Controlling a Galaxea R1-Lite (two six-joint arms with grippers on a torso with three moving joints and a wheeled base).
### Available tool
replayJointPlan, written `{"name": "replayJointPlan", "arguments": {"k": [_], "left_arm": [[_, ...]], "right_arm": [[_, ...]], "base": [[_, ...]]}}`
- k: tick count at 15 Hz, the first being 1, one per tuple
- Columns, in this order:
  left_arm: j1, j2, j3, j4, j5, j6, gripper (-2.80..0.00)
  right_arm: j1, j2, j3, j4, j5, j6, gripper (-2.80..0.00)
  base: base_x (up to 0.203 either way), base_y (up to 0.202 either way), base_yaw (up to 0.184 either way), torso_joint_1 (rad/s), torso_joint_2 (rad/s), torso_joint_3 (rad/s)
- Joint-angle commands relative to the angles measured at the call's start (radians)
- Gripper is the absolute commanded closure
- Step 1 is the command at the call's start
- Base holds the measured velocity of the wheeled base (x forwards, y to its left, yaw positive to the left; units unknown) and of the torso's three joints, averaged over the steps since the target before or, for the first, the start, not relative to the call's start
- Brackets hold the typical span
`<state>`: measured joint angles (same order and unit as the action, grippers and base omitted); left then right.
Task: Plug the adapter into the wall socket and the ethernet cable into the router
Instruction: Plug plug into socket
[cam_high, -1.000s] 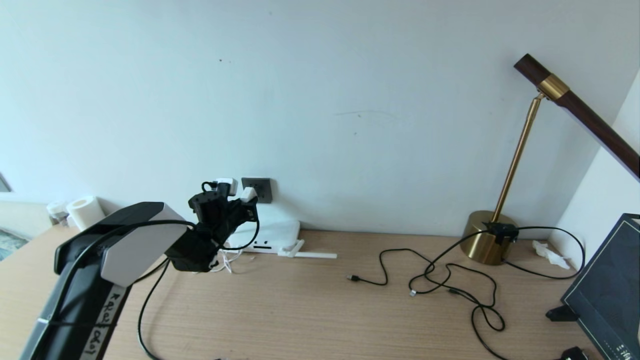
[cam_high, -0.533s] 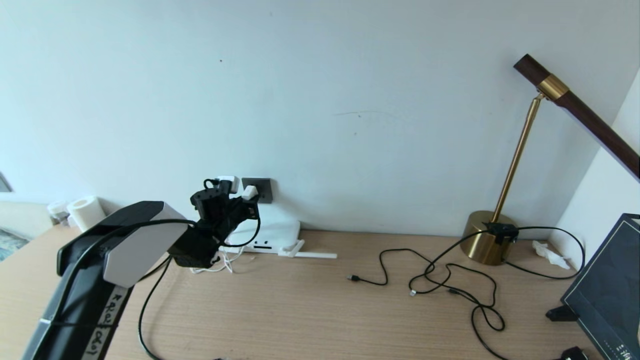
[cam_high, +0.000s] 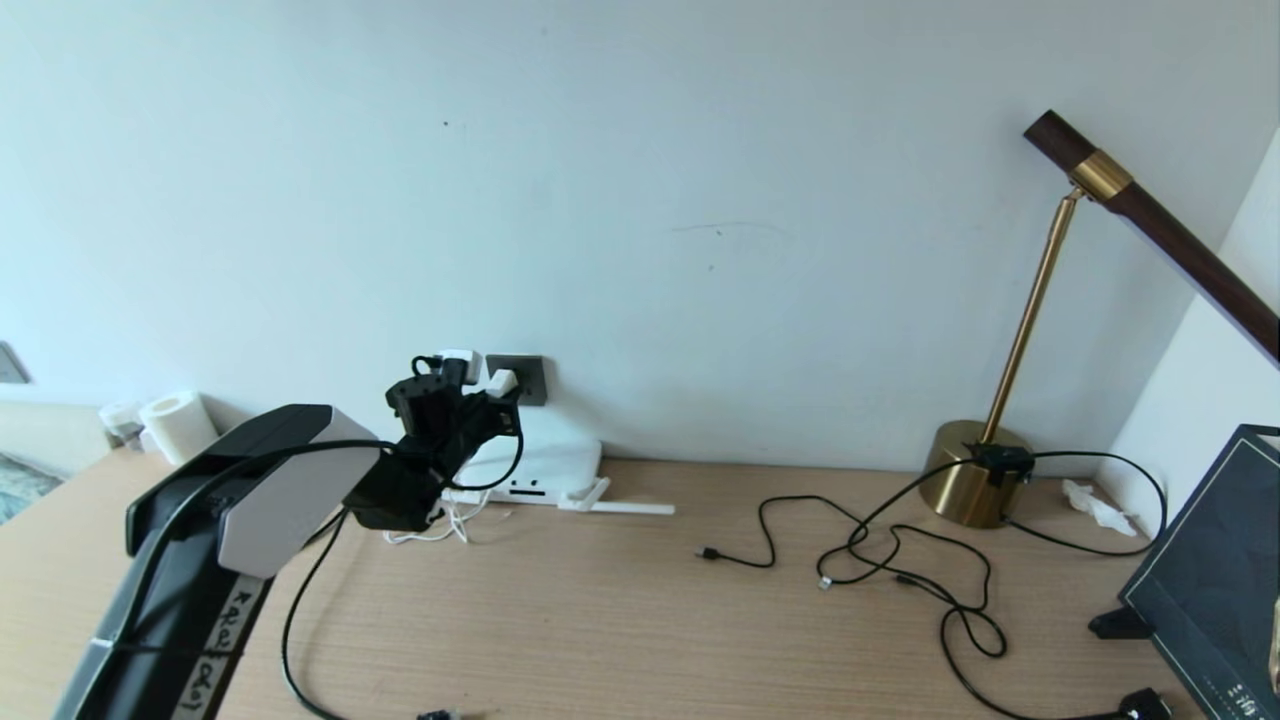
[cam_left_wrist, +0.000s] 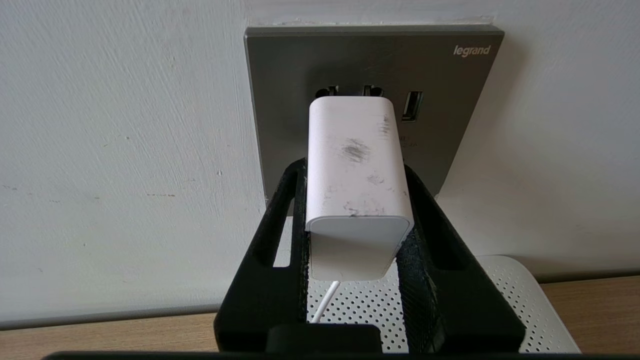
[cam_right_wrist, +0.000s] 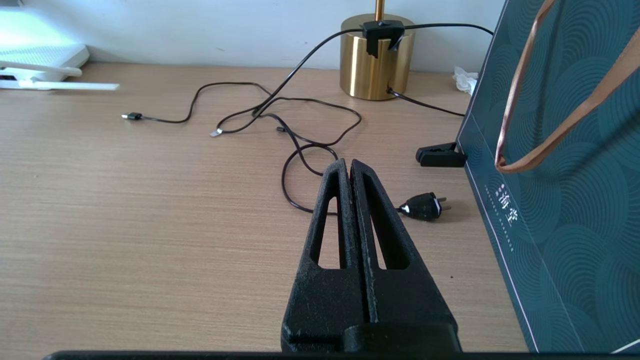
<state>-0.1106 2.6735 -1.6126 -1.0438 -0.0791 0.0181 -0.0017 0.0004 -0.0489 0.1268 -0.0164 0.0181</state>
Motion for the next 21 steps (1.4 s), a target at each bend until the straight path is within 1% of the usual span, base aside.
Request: {"name": "replayJointPlan", "arguments": {"k": [1, 7, 21], "left_arm": [[0.0, 0.006, -0.008, -0.001, 0.001, 0.0, 0.0], [0.002, -0.007, -0.016, 0.008, 0.001, 0.0, 0.0], [0.001, -0.045, 0.021, -0.001, 0.007, 0.013, 0.0]], "right_arm": [[0.0, 0.0, 0.0, 0.001, 0.0, 0.0, 0.0], [0.0, 0.0, 0.0, 0.001, 0.0, 0.0, 0.0], [0.0, 0.0, 0.0, 0.001, 0.0, 0.0, 0.0]], "base": [[0.0, 0.0, 0.0, 0.0, 0.0, 0.0], [0.0, 0.0, 0.0, 0.0, 0.0, 0.0], [0.0, 0.0, 0.0, 0.0, 0.0, 0.0]]}}
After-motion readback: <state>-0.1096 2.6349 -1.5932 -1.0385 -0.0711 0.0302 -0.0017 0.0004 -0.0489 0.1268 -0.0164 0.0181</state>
